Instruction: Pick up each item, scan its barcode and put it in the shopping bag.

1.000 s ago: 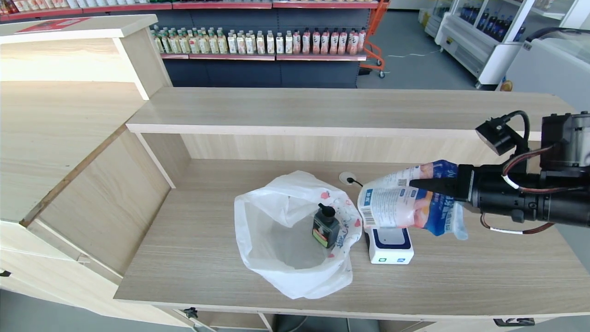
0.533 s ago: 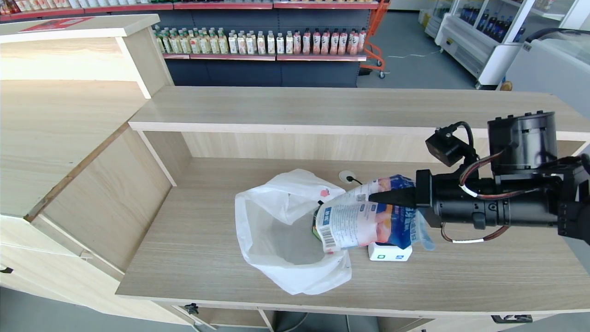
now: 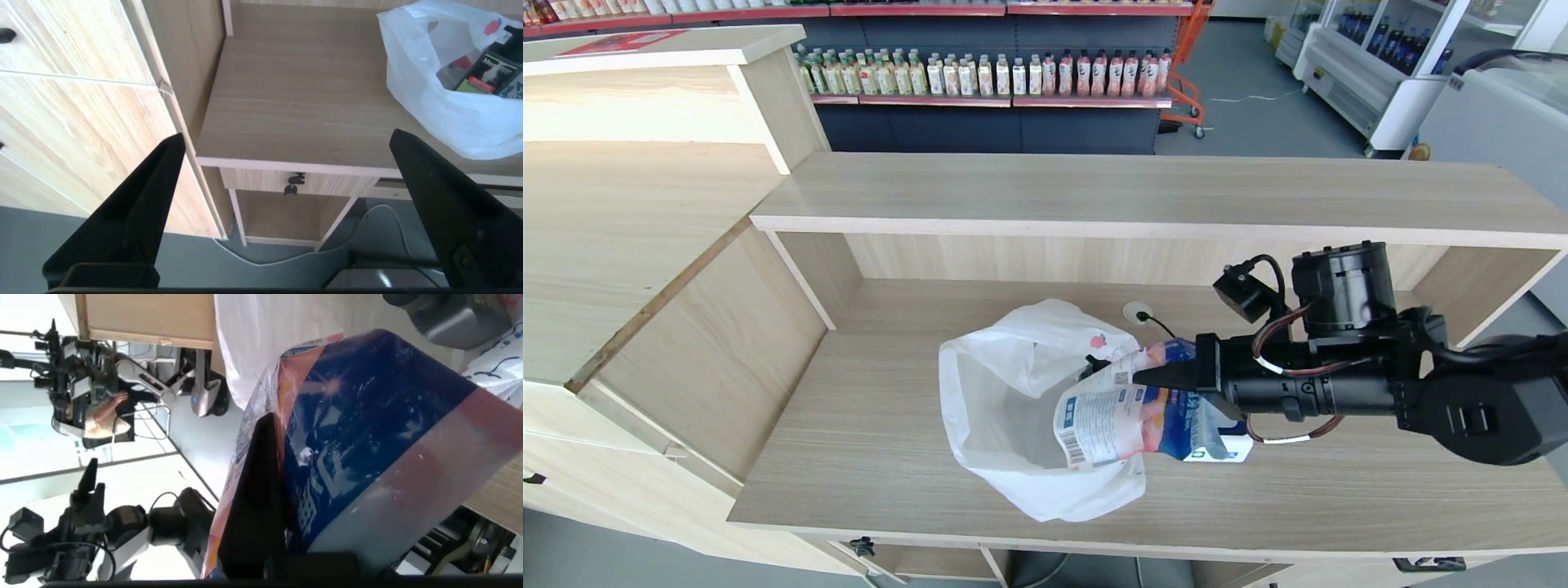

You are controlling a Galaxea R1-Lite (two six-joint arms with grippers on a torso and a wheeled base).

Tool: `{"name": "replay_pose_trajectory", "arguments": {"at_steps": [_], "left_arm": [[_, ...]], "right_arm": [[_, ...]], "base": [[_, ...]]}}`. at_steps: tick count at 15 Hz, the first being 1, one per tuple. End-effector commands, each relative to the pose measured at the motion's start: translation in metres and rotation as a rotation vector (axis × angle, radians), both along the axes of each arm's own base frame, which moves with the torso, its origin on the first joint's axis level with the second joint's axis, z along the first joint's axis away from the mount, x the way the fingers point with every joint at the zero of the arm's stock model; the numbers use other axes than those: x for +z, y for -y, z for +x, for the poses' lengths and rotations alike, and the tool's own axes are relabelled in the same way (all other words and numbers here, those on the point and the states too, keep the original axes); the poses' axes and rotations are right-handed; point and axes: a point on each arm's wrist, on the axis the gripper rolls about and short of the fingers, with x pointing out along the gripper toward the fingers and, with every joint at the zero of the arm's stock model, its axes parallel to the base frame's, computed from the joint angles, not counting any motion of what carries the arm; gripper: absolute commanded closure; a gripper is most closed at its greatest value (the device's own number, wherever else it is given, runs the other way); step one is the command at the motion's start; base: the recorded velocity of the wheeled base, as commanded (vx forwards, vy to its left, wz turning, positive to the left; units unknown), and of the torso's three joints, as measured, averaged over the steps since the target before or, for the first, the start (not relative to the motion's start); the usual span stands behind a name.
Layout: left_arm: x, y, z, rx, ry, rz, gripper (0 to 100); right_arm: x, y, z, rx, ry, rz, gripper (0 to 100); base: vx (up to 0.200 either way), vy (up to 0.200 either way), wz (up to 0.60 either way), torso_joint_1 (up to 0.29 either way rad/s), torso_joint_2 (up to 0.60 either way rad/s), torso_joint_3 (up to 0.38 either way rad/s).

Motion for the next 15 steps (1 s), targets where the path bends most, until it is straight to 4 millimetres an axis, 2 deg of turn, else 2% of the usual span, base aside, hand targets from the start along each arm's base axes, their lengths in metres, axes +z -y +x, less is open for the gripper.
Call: {"name": "replay_pose_trajectory", "arguments": {"at_steps": [1,6,10,15], "left_arm": [[0.0,0.0,0.0,0.0,0.0,0.0,0],[0.0,0.0,0.0,0.0,0.0,0.0,0],[0.0,0.0,0.0,0.0,0.0,0.0,0],[0.0,0.0,0.0,0.0,0.0,0.0,0]], "right_arm": [[-0.026,-0.013,0.013,0.022,-0.023,-0.022,100],[-0.056,-0.027,0.025,0.094,0.058,-0.097,100],[-0.06,-0.033,0.033,0.095,0.085,-0.095,100],[-0.053,-0.037,0.044,0.08,0.123,-0.082,100]], "base": [[0.0,0.0,0.0,0.0,0.0,0.0],[0.0,0.0,0.0,0.0,0.0,0.0],[0.0,0.0,0.0,0.0,0.0,0.0],[0.0,0.0,0.0,0.0,0.0,0.0]]}}
